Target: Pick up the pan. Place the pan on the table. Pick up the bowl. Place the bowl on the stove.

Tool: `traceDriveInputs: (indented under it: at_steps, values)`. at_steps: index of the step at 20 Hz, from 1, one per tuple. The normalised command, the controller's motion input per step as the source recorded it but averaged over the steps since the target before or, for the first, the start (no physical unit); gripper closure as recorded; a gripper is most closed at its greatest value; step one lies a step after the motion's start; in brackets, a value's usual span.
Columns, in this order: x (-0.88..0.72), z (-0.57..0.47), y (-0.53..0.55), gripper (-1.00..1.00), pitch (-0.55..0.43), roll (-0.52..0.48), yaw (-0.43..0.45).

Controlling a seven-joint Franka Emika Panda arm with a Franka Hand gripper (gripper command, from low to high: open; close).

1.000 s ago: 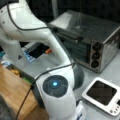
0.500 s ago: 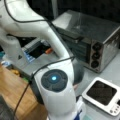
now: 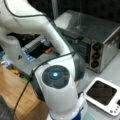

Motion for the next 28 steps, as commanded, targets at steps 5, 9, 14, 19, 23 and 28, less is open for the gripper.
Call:
traceDriveInputs:
  at_steps: [5,9,14,19,23,28]
  values:
    - [0.09,0.14,0.35,1.0,0.116,0.111,-0.213]
    - [0.04,0.1,0.32,1.0,0.099,0.07,-0.184]
    - [0.01,0.08,0.32,1.0,0.088,0.033,-0.174]
    - [-0.01,0.06,0.43,1.0,0.069,-0.016,-0.164]
    - [-0.03,0.04,0.42,1.0,0.018,-0.061,-0.084]
    - [-0.06,-0.02,0.27,1.0,-0.08,-0.052,0.019]
